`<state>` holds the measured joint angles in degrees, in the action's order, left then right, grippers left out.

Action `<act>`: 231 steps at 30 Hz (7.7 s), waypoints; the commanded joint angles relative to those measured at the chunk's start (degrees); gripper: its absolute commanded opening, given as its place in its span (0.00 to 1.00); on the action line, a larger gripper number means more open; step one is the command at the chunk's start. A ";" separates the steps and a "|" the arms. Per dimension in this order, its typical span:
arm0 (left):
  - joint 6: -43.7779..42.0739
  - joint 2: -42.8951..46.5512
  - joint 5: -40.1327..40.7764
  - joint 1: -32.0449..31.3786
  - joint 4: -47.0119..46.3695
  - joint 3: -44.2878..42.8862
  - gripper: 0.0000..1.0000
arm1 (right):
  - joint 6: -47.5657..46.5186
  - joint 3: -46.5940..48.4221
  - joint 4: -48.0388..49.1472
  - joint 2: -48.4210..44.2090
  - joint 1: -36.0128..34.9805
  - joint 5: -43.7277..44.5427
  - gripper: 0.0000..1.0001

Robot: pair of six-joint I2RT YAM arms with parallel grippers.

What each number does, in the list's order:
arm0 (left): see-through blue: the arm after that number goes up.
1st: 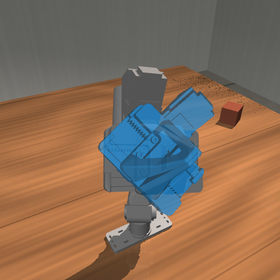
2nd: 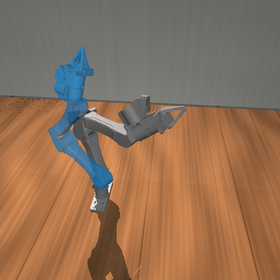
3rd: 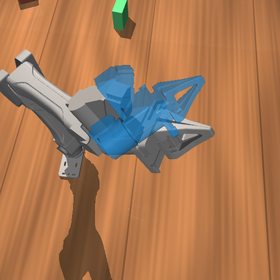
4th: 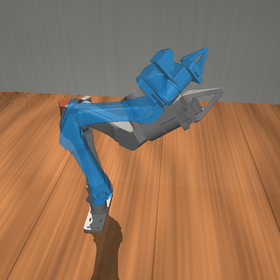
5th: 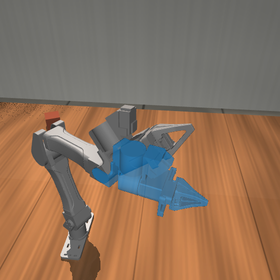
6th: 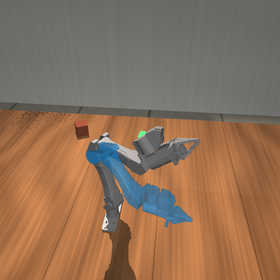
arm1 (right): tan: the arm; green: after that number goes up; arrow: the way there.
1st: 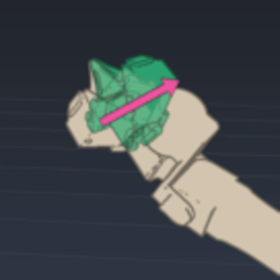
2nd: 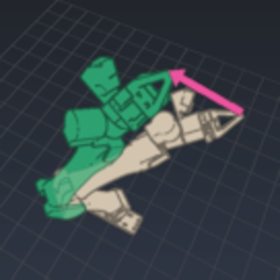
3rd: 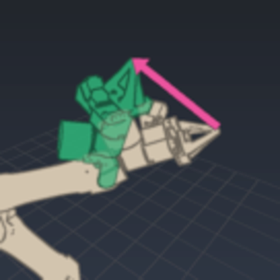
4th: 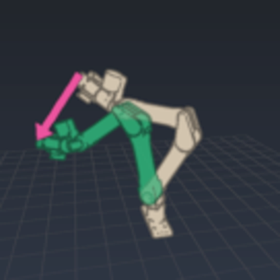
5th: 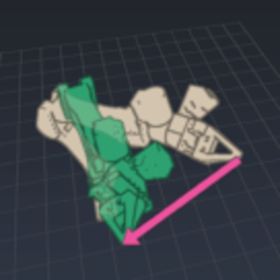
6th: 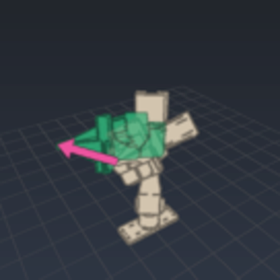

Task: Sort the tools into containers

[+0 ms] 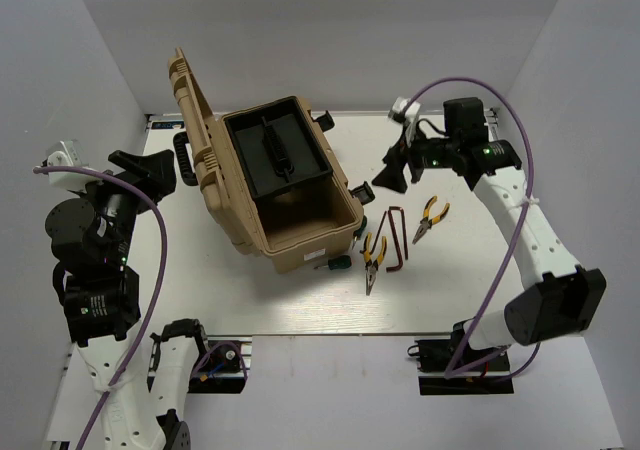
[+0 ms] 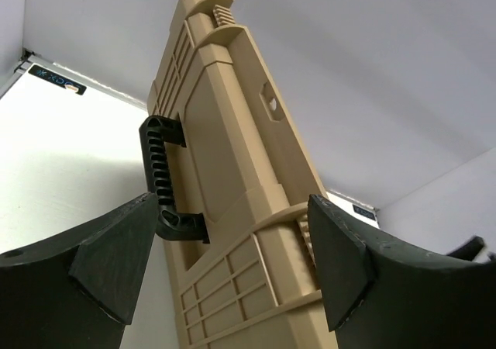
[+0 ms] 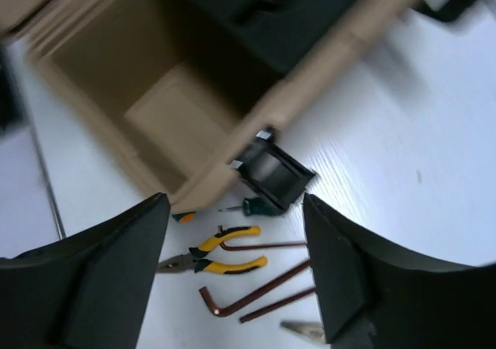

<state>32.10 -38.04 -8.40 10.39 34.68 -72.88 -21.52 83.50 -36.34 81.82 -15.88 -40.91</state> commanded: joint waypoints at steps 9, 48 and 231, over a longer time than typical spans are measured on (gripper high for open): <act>-1.07 1.66 -0.91 -0.55 0.66 5.02 0.88 | -40.18 -3.09 -9.29 0.00 -13.29 -3.67 0.76; -3.18 5.96 8.32 -2.74 7.60 4.42 0.89 | -10.58 7.54 0.66 21.53 -37.73 30.44 0.00; -26.12 -24.45 20.88 -73.67 -2.95 -9.91 0.62 | 41.37 28.47 10.05 29.71 -14.53 0.39 0.00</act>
<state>5.87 -61.95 11.16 -63.13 28.71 -84.03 18.90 108.33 -31.31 111.90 -29.36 -35.77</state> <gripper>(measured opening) 0.615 0.201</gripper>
